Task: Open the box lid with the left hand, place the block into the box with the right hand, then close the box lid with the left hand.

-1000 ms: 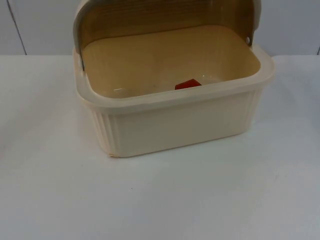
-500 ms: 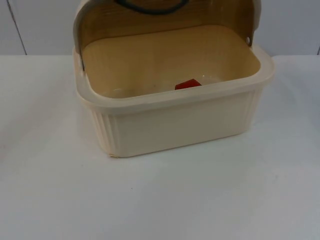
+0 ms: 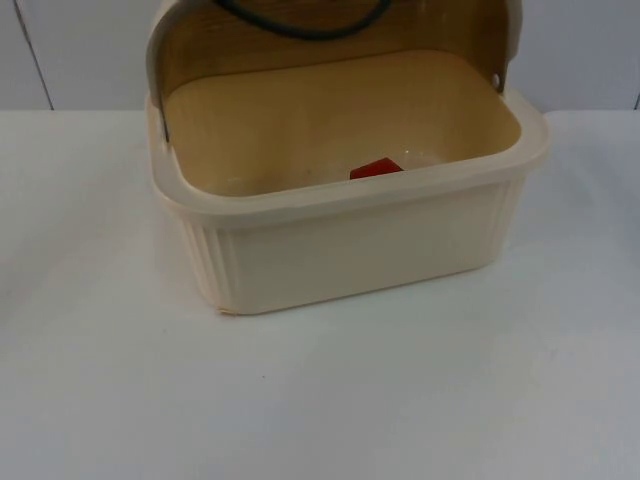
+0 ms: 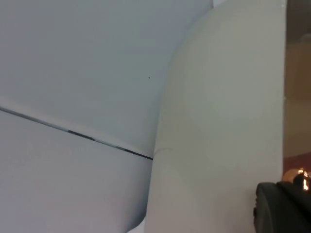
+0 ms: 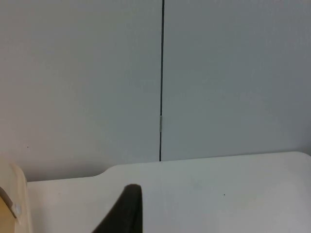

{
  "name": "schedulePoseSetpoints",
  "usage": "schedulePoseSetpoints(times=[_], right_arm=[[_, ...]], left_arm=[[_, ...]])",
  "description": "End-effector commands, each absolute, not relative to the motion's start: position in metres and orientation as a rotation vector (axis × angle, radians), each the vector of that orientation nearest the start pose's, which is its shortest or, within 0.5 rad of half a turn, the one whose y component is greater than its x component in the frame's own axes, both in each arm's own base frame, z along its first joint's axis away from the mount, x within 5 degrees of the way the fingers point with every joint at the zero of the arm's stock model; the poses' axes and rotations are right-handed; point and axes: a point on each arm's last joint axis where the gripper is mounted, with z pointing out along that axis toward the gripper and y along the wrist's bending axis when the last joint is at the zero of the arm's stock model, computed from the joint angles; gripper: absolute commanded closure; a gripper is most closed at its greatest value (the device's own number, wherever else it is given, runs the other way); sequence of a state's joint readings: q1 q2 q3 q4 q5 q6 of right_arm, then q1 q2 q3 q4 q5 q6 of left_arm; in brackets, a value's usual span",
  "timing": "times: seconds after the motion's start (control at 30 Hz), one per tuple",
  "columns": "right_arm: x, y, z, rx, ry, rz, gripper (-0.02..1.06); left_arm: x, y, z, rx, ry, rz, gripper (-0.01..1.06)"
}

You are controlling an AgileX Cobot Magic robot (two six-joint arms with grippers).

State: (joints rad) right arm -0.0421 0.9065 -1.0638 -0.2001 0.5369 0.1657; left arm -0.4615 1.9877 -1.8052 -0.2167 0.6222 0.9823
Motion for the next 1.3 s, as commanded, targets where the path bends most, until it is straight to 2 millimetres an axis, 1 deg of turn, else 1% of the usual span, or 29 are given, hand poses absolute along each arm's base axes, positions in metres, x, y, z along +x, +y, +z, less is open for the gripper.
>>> schedulePoseSetpoints(times=[0.0,0.43,0.63,0.7,0.77,1.03,1.1,1.27], right_arm=[[0.18,-0.018,0.427,0.108,1.838,-0.137,-0.01],[0.18,-0.018,0.427,0.104,1.838,-0.134,-0.01],[0.18,-0.018,0.427,0.104,1.838,-0.134,-0.01],[0.18,-0.018,0.427,0.104,1.838,-0.134,-0.01],[0.18,-0.018,0.427,0.104,1.838,-0.134,-0.01],[0.18,-0.018,0.427,0.104,1.838,-0.134,-0.01],[0.18,-0.018,0.427,0.104,1.838,-0.134,-0.01],[0.18,-0.018,0.427,0.104,1.838,-0.134,-0.01]], left_arm=[[0.413,-0.223,0.306,1.396,1.799,-0.003,1.05],[0.411,-0.224,0.304,1.395,1.812,-0.029,1.05],[0.412,-0.223,0.293,1.393,1.819,-0.014,1.05],[0.411,-0.222,0.286,1.401,1.825,0.001,1.05],[0.41,-0.221,0.284,1.422,1.844,-0.01,1.05],[0.404,-0.22,0.288,1.439,1.867,-0.028,1.05],[0.402,-0.219,0.292,1.386,1.897,-0.058,1.05],[0.401,-0.221,0.295,1.352,1.912,-0.086,1.05]])
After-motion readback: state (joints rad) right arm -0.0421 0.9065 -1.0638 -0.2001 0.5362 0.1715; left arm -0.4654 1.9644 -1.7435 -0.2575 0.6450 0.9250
